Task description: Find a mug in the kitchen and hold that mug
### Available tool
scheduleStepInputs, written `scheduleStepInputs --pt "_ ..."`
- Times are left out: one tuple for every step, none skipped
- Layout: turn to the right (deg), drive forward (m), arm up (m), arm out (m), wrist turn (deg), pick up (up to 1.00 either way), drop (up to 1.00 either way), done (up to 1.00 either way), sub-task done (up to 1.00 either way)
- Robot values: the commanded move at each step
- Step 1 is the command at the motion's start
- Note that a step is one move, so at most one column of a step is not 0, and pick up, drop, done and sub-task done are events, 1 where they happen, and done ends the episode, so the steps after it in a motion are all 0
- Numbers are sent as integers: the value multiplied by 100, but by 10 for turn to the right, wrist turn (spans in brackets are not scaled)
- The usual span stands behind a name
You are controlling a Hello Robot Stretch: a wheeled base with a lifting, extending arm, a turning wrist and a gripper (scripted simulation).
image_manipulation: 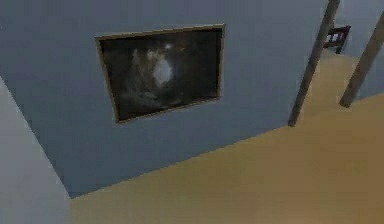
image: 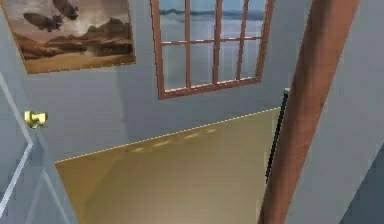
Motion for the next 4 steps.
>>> scheduleStepInputs --pt "0 30 0 0 0 0 0 0 0" --pt "-150 0 0 0 0 0 0 0 0" --pt "0 15 0 0 0 0 0 0 0" --pt "300 0 0 0 0 0 0 0 0"
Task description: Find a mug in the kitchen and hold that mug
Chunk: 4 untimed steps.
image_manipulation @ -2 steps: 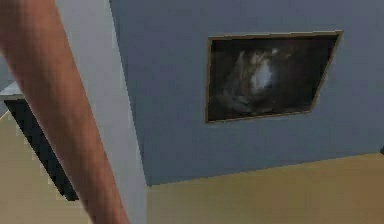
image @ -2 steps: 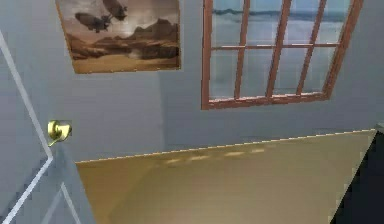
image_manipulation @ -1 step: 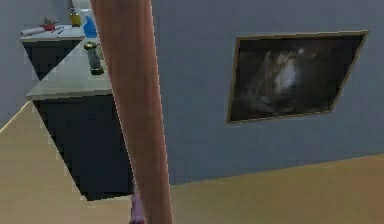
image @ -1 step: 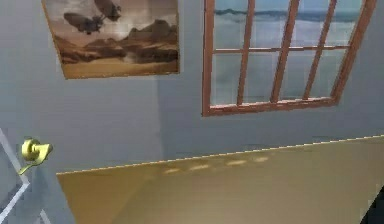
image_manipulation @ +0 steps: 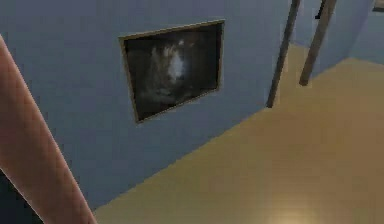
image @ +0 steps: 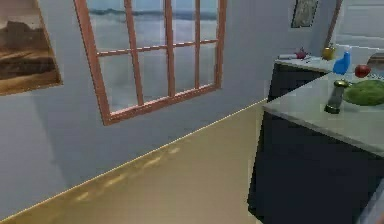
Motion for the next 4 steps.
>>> scheduleStepInputs --pt "0 65 0 0 0 0 0 0 0" --pt "90 0 0 0 0 0 0 0 0" --pt "0 65 0 0 0 0 0 0 0" --pt "390 0 0 0 0 0 0 0 0"
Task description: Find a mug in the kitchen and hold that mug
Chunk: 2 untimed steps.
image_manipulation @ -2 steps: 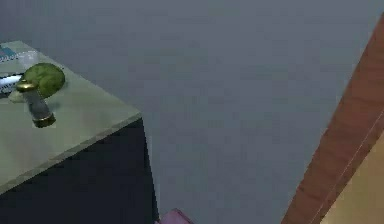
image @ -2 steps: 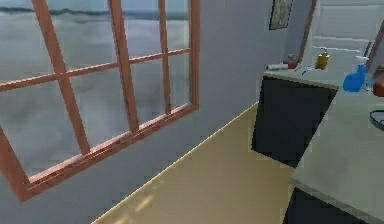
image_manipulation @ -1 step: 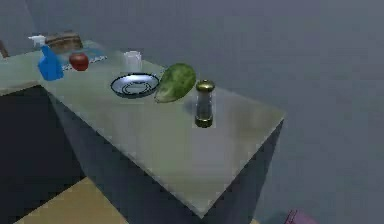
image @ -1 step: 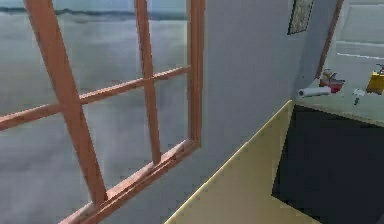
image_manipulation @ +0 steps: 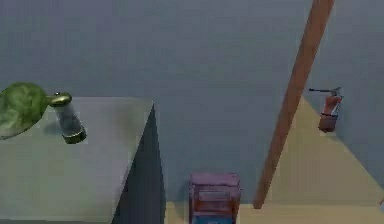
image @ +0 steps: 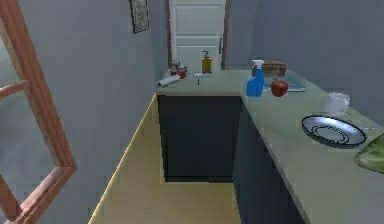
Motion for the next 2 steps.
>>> scheduleStepInputs --pt "0 35 0 0 0 0 0 0 0" --pt "-360 0 0 0 0 0 0 0 0"
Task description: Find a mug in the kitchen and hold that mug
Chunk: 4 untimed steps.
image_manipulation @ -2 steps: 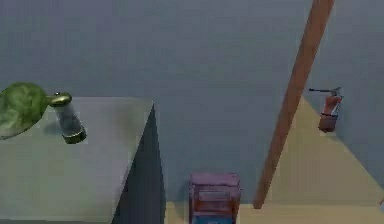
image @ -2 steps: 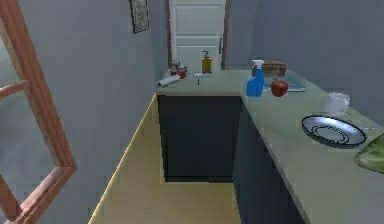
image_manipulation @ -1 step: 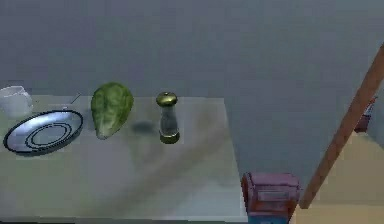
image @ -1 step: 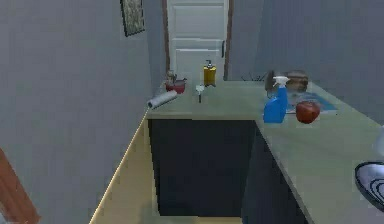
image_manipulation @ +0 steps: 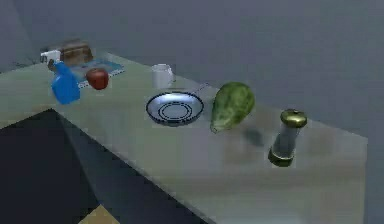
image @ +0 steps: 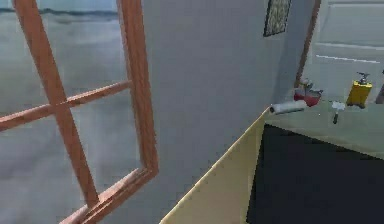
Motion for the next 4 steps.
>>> scheduleStepInputs --pt "360 0 0 0 0 0 0 0 0" --pt "0 75 0 0 0 0 0 0 0" --pt "0 0 50 0 0 0 0 0 0" --pt "0 0 38 0 0 0 0 0 0"
